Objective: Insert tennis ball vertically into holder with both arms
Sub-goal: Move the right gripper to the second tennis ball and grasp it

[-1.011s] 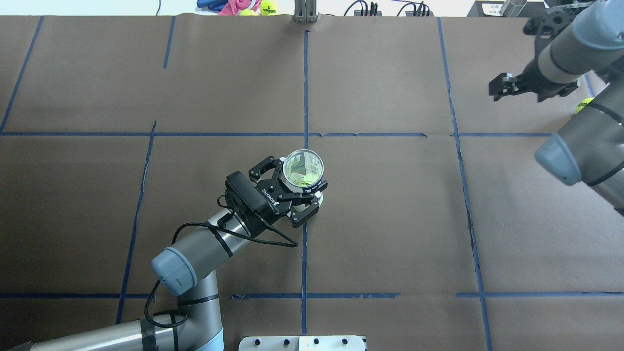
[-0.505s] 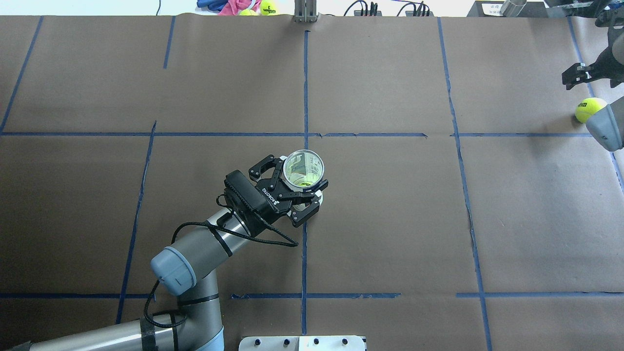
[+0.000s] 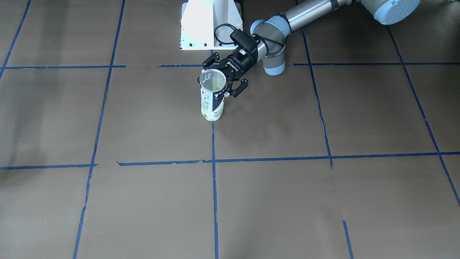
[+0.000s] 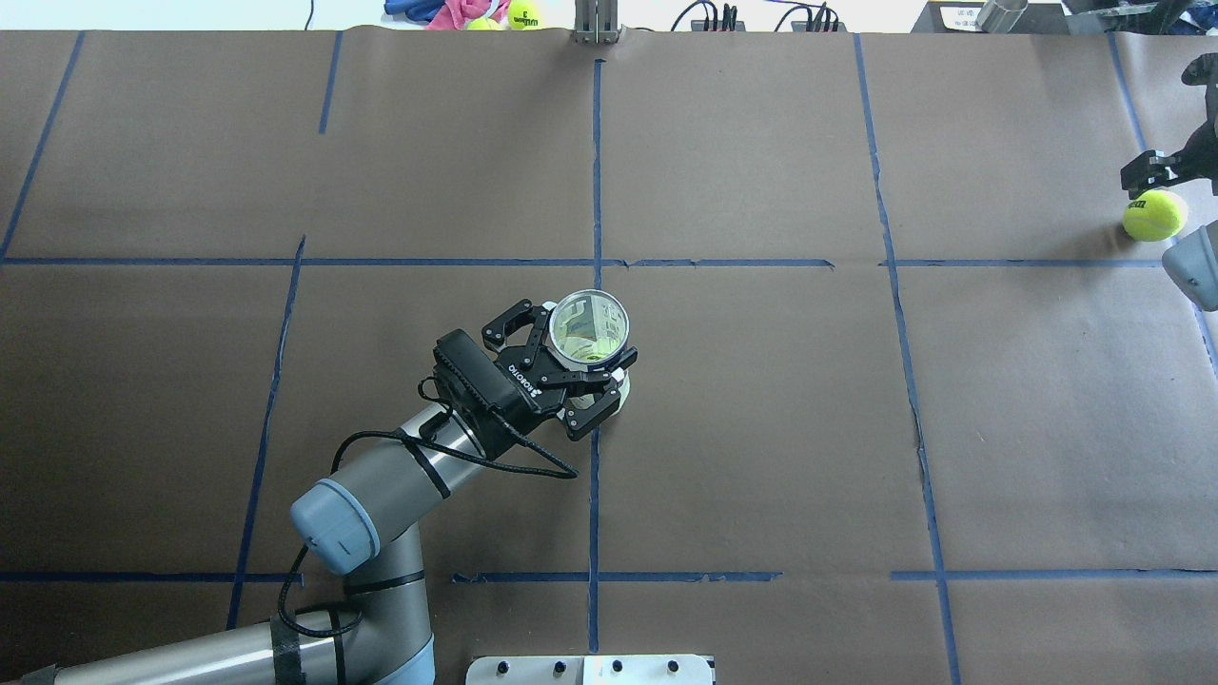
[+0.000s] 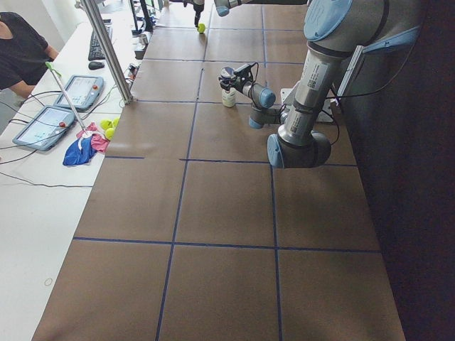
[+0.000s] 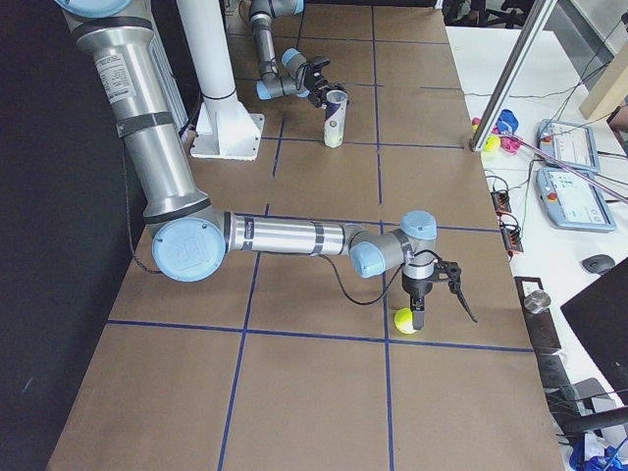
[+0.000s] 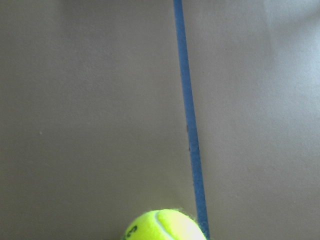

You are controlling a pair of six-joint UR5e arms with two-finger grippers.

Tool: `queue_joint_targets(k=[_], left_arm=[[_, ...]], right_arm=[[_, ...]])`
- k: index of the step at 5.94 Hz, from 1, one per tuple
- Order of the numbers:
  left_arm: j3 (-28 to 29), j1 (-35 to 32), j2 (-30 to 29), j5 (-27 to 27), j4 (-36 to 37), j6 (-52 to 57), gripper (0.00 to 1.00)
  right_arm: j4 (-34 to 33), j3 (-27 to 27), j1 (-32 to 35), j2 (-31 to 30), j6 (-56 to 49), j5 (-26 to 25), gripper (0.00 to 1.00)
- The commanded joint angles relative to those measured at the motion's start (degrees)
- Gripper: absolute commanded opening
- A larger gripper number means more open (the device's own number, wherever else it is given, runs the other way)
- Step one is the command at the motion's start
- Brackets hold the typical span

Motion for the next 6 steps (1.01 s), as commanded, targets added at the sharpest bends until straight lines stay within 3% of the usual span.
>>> queue_joint_targets(k=[1, 5, 6], left_arm=[[-0.3, -0.1, 0.1, 0.0, 0.0, 0.0, 0.88], [-0.7, -0.1, 0.2, 0.0, 0.0, 0.0, 0.89], [-0.8, -0.1, 0.2, 0.0, 0.0, 0.0, 0.89]], right_arm=[[0.1, -0.8, -0.8, -0.7, -1.1, -0.4, 0.98], [0.3, -2.1, -2.6, -0.2, -1.3, -0.6, 0.96], [1.3, -2.6, -3.0, -0.2, -1.2, -1.3, 0.77]])
